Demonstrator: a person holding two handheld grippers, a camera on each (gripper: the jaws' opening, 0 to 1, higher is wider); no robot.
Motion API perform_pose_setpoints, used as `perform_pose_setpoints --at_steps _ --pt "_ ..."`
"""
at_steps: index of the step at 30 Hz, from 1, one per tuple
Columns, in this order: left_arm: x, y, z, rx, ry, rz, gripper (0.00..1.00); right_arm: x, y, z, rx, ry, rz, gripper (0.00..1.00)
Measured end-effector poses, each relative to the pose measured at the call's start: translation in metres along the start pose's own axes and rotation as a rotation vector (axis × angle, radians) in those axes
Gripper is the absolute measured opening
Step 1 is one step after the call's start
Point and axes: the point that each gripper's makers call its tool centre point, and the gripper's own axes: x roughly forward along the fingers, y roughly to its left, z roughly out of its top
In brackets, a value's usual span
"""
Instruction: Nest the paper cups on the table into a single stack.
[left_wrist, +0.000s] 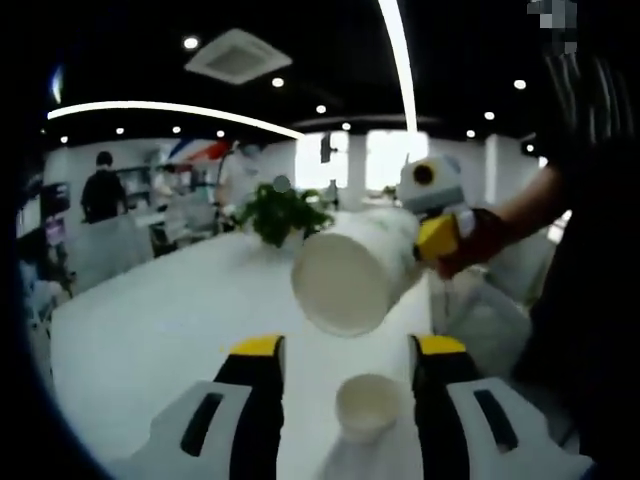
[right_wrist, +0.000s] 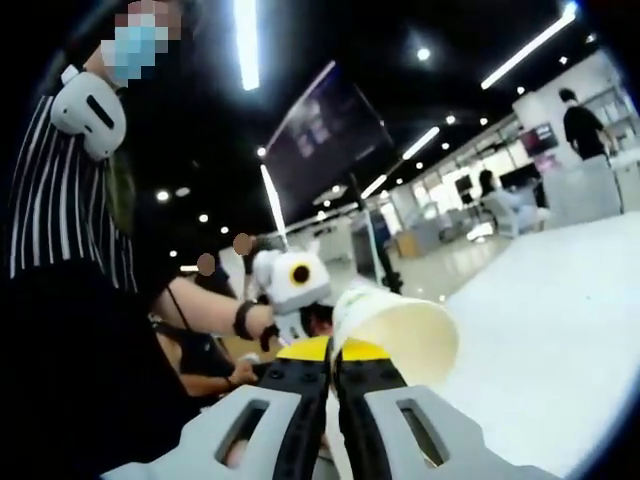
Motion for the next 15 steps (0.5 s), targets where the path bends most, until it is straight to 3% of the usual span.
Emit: perform_pose_setpoints --at_steps 4,6,9,14,15 --pt "0.000 0.003 -0.003 -0.008 -0.001 0.023 0.61 -0.004 -0.009 -0.003 -0.008 0.027 -0.038 0.00" --pt "-0.001 0.008 -0.005 0.023 0.000 0.059 0.70 -0.005 -0.010 -0.005 0.007 0.034 -0.033 0.00" --pt "-0.004 0.014 -0.003 0.002 -0.011 0.094 0.82 -0.005 -0.009 -0.006 0.005 0.042 -0.036 0.00" --pt "-0.005 0.015 0.000 -0.034 -0.050 0.107 0.98 -0.004 -0.008 -0.008 0.004 0.045 -0.031 0.00" --pt "-0.005 0.013 0.000 -0.052 -0.052 0.096 0.98 -0.004 -0.008 -0.008 0.004 0.046 -0.030 0.00"
